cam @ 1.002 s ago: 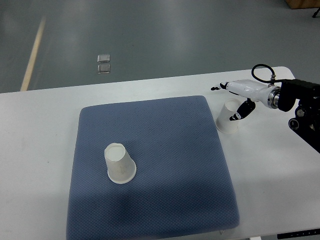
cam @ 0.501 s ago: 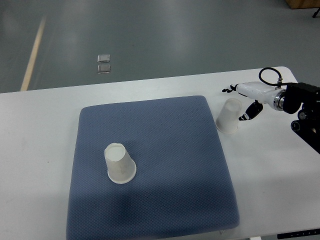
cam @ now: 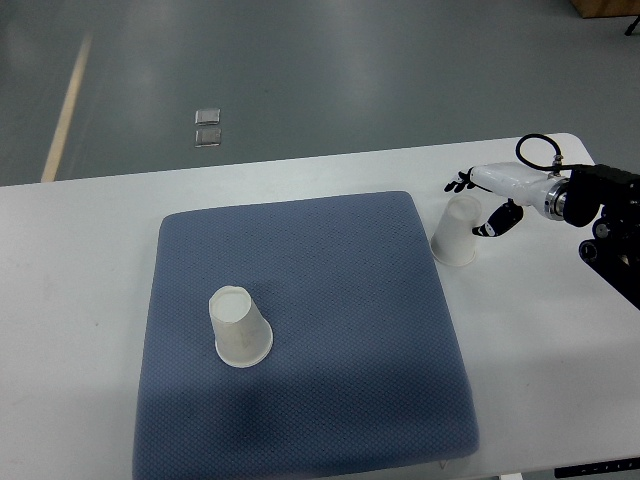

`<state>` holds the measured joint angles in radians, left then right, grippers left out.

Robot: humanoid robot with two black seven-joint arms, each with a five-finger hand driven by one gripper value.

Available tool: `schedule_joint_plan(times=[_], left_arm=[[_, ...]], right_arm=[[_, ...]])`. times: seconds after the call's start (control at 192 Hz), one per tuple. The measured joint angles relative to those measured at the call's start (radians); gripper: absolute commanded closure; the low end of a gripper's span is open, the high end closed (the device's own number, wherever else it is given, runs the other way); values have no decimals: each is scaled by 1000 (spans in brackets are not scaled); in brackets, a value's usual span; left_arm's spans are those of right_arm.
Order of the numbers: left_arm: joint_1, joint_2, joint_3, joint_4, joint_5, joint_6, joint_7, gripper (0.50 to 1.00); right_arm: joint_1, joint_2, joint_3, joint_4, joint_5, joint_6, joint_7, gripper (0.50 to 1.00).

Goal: Stack paper cups
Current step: 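Lift the gripped cup and carry it over the cup on the pad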

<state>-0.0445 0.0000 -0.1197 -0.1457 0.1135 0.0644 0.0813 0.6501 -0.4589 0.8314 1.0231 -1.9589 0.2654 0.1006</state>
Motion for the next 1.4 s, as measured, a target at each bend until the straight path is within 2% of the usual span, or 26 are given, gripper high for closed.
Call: schedule_joint_plan(times=[0.136, 0.36, 0.438, 0.522, 0.564, 0.788, 1.023, 1.242, 1.399], left_arm=[[0, 0, 0, 0, 0, 0, 0, 500], [0, 0, 0, 0, 0, 0, 0, 500], [0, 0, 0, 0, 0, 0, 0, 500], [0, 0, 0, 0, 0, 0, 0, 500], [0, 0, 0, 0, 0, 0, 0, 500], [0, 0, 0, 0, 0, 0, 0, 500], [0, 0, 0, 0, 0, 0, 0, 500], [0, 0, 0, 0, 0, 0, 0, 500], [0, 0, 0, 0, 0, 0, 0, 500]], right_arm=[[-1, 0, -1, 0, 0, 1, 0, 746], [-3, 0, -3, 1, 0, 1, 1, 816], [-3, 1, -3, 1, 0, 1, 2, 859], [-3, 1, -3, 2, 0, 1, 6, 930], [-3, 1, -3, 2, 0, 1, 6, 946], [32, -6, -1, 12, 7, 1, 8, 946], [138, -28, -1, 52, 54, 34, 20, 942], [238, -50, -1, 213, 148, 149, 9, 936], [308, -20, -1, 337, 223, 251, -1, 932]])
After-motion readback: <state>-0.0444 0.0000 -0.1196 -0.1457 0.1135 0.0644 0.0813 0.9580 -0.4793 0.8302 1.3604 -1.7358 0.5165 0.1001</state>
